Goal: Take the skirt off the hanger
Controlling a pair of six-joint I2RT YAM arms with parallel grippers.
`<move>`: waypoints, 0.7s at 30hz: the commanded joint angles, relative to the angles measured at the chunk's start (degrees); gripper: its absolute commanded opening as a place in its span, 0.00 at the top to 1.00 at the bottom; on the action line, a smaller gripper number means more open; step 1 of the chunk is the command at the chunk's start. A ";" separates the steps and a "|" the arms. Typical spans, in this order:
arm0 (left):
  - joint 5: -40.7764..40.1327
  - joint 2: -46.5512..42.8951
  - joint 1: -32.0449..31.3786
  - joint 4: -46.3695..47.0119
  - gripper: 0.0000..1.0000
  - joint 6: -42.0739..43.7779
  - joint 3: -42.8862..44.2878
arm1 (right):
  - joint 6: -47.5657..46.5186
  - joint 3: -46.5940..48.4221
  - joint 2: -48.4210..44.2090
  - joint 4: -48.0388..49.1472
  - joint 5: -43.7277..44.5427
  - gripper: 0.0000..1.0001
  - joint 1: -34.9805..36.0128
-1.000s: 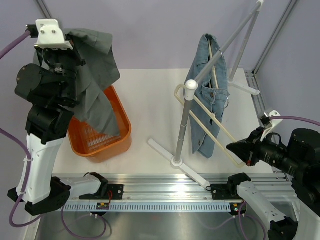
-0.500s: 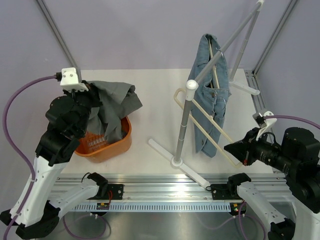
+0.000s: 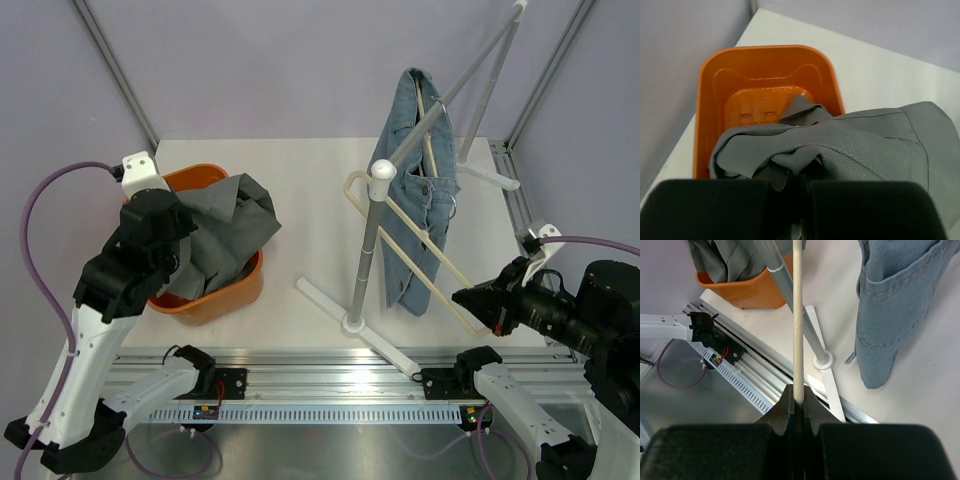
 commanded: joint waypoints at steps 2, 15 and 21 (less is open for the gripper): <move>-6.52 1.66 4.23 -4.23 1.00 -2.81 6.51 | -1.69 -0.81 1.05 2.89 -1.35 1.00 0.25; -14.46 2.27 8.11 -2.04 1.00 -4.56 -0.23 | -0.38 -4.32 0.97 5.70 -3.45 1.00 0.33; 1.72 11.66 8.19 4.11 1.00 -8.17 -11.05 | -0.90 -2.57 1.76 4.21 -1.61 1.00 0.25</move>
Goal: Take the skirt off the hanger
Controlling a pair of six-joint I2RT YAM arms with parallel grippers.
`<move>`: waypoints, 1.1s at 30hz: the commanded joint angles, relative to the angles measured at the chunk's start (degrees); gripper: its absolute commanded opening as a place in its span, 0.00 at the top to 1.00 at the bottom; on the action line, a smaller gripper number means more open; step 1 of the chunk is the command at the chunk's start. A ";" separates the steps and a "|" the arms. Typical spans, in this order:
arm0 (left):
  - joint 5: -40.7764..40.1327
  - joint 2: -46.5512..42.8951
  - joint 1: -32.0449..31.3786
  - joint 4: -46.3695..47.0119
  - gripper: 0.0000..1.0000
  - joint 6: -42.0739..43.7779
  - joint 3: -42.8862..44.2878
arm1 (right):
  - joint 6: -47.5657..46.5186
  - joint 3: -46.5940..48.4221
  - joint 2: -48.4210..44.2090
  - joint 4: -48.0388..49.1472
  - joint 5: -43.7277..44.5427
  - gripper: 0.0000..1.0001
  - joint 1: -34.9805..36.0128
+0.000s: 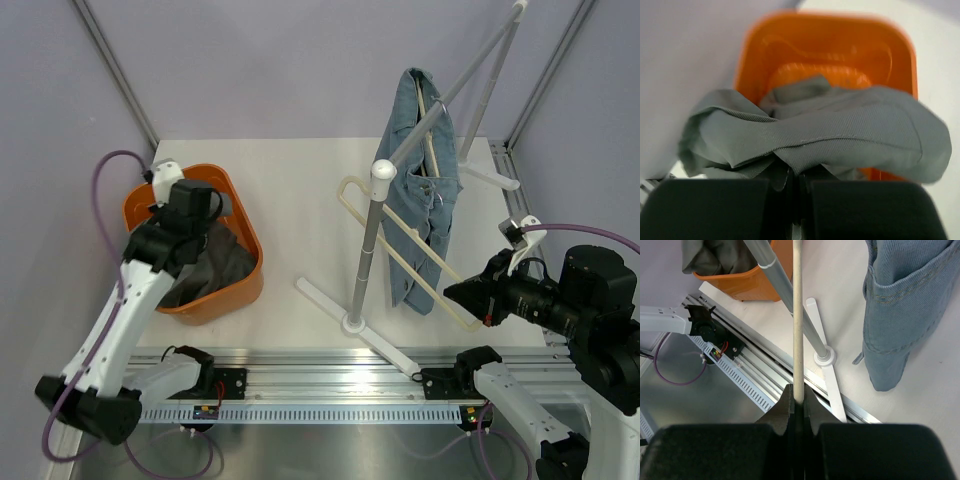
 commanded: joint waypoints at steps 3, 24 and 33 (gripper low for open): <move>13.97 11.57 0.17 5.49 1.00 -4.79 -5.10 | 0.23 0.49 -0.25 2.33 0.67 1.00 0.25; 51.59 11.41 12.73 22.80 1.00 -1.62 -18.35 | 3.75 -3.11 -3.68 3.74 2.60 1.00 0.25; 51.07 8.60 13.62 20.52 0.06 -4.53 -19.08 | 3.57 -1.28 -0.79 4.09 2.60 1.00 0.25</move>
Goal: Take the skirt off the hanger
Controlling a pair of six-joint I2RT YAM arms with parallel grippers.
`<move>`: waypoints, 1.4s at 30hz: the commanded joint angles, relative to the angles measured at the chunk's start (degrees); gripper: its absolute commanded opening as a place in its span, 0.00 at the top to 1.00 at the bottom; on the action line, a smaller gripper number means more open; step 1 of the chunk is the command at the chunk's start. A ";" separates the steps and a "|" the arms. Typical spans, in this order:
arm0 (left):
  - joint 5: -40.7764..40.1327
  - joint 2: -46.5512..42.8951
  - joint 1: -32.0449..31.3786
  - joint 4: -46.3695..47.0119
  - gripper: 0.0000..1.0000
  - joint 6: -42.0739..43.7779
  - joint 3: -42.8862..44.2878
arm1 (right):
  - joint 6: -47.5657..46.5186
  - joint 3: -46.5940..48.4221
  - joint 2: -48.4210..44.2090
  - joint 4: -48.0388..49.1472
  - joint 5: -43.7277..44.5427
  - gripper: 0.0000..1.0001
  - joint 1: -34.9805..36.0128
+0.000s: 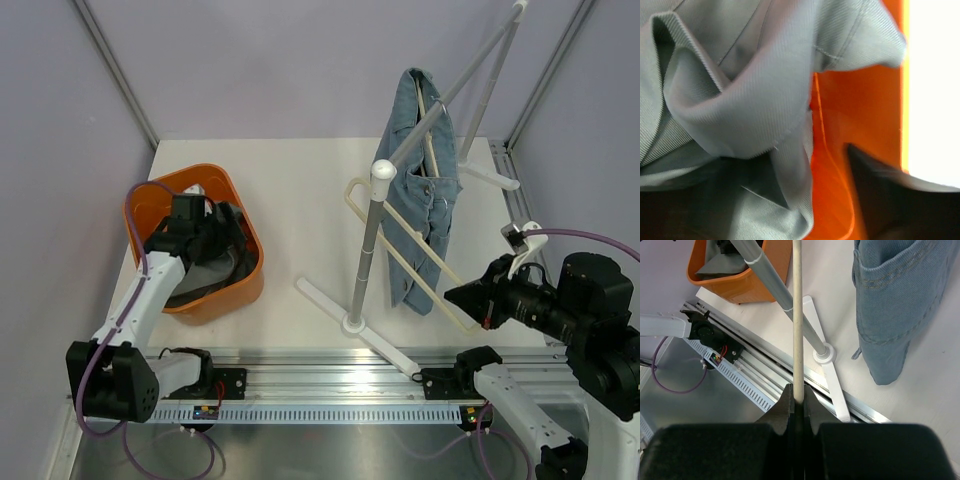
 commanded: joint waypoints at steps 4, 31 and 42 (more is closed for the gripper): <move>3.49 -4.44 0.09 -0.20 0.01 -3.00 3.95 | 0.95 5.57 3.24 3.37 -0.64 1.00 0.25; 14.03 -18.15 -9.14 2.68 0.01 -5.03 11.34 | 2.44 21.06 18.71 6.61 -4.15 1.00 0.25; 14.13 -17.36 -10.19 3.22 0.01 -4.85 11.60 | 2.54 21.41 21.17 6.53 -7.58 1.00 0.25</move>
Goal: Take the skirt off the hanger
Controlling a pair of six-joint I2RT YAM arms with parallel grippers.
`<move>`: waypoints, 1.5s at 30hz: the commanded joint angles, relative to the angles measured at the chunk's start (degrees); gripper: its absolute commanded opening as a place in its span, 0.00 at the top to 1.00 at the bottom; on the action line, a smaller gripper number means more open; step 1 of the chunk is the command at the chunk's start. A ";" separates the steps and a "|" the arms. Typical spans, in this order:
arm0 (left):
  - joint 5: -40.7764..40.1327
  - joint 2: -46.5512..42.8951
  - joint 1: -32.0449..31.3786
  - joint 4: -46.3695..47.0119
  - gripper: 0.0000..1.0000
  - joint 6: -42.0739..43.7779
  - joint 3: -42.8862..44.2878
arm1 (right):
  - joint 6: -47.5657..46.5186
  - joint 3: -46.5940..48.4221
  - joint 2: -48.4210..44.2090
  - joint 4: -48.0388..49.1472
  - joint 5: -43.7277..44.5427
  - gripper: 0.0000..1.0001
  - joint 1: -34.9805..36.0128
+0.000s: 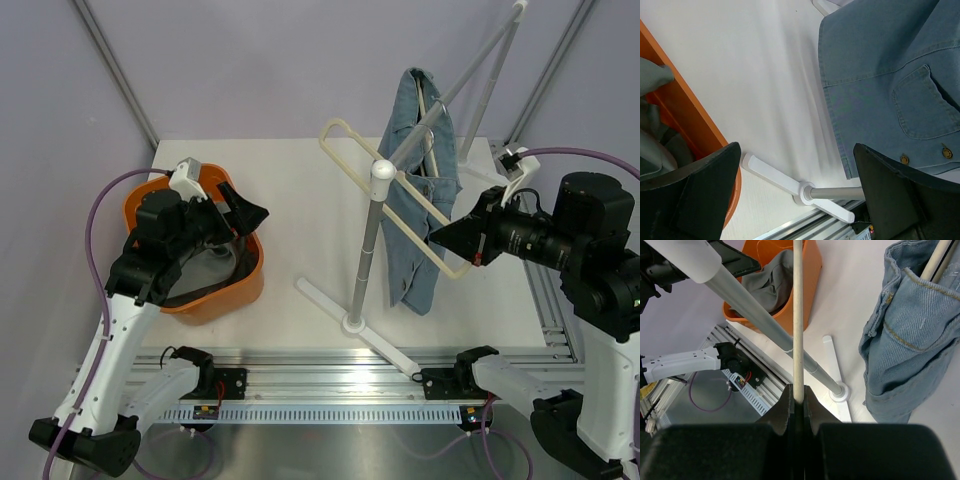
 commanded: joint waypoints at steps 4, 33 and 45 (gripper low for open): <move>1.38 0.05 -0.23 2.60 0.01 0.53 0.65 | -0.44 0.47 0.65 1.57 -3.08 1.00 0.34; 0.42 1.11 -2.95 3.48 0.01 0.53 -0.40 | -2.47 -1.82 -1.11 1.12 -1.25 0.42 0.77; 1.20 1.02 -4.36 3.39 0.01 1.23 -1.98 | 1.31 4.60 -2.25 5.60 13.59 0.29 0.78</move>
